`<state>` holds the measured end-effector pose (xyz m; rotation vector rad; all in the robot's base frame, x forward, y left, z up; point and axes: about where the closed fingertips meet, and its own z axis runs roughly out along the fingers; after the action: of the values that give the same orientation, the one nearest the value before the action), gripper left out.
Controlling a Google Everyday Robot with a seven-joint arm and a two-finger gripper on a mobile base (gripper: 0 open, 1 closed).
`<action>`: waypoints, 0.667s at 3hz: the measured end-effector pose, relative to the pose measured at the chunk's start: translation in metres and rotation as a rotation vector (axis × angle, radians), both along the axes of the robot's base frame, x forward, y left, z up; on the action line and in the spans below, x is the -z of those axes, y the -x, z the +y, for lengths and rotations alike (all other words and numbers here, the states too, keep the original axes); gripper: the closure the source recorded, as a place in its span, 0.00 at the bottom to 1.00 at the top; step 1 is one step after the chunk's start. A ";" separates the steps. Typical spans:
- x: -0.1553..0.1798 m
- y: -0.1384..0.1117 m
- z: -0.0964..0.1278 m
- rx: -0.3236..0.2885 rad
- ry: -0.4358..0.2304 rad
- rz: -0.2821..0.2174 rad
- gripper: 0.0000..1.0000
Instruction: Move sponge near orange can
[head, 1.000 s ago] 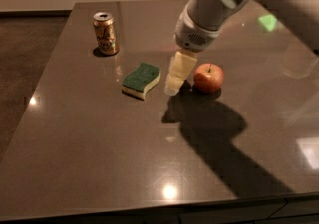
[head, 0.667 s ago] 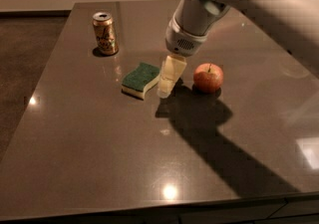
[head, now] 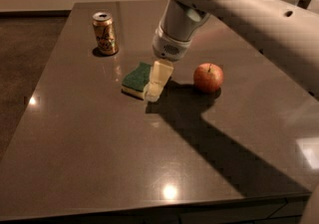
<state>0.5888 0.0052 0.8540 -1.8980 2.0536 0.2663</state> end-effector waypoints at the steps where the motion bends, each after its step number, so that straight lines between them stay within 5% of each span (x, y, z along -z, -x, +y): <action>1: 0.007 0.000 0.009 -0.030 0.004 0.024 0.18; 2: 0.006 -0.001 0.015 -0.047 -0.003 0.036 0.41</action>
Offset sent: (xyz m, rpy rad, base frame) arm 0.0017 0.0202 -0.0025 0.0129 0.0474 0.0640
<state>0.5895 0.0206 0.8478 -1.9559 2.0322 0.3169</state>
